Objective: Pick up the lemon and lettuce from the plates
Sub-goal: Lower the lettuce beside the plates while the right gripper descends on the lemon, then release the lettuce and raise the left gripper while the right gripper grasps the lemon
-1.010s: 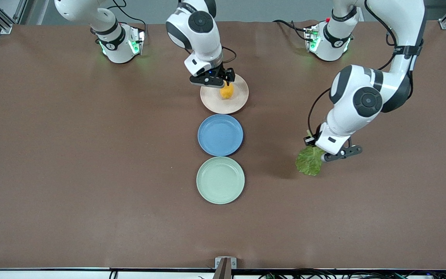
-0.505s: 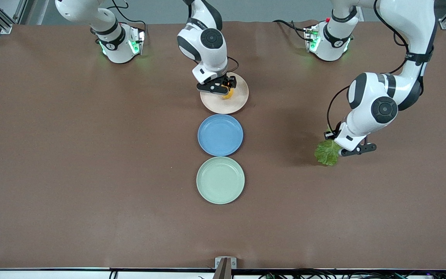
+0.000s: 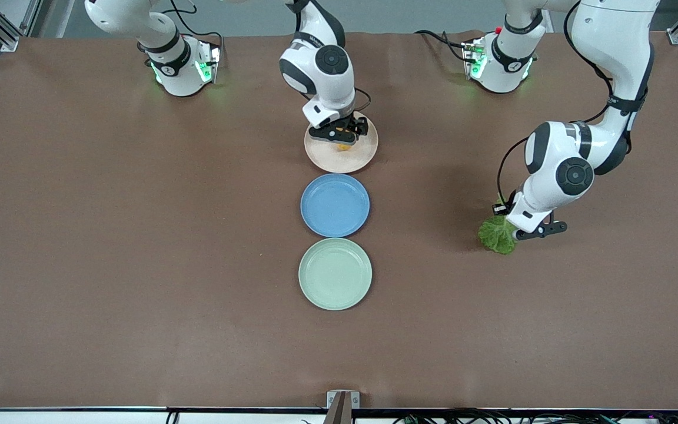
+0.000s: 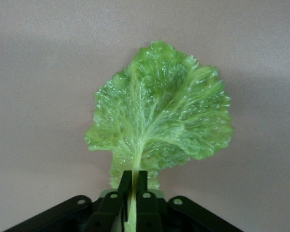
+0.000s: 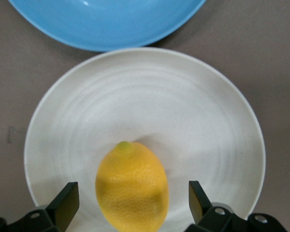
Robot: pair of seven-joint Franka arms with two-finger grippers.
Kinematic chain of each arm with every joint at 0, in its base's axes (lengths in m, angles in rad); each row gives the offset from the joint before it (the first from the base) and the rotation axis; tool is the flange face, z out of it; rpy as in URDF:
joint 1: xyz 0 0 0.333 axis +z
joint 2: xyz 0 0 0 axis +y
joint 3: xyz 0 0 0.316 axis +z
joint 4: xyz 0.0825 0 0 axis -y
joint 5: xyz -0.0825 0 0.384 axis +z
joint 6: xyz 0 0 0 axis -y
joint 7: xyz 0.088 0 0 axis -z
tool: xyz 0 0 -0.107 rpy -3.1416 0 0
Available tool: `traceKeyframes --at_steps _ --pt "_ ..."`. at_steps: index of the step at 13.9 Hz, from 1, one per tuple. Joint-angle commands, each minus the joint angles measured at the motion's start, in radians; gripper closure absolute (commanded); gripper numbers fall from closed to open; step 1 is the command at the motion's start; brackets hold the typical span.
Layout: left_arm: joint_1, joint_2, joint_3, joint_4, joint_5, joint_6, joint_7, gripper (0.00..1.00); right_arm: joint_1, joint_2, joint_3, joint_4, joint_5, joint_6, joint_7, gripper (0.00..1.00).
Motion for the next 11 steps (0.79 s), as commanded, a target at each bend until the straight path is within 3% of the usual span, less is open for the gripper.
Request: traceKeyframes --at_steps 1,6,11 --pt "0.011 -0.039 -0.009 0.022 0.018 -0.023 0.035 0.0 0.029 0.024 -0.016 0.017 -0.026 0.01 0.04 0.0" --pt "0.03 -0.137 -0.01 0.183 0.005 -0.37 0.096 0.0 0.05 0.043 -0.021 0.015 -0.09 0.026 0.073 0.0" --pt "0.038 -0.246 -0.006 0.311 0.002 -0.572 0.111 0.01 0.046 0.043 -0.022 0.017 -0.092 0.036 0.078 0.26"
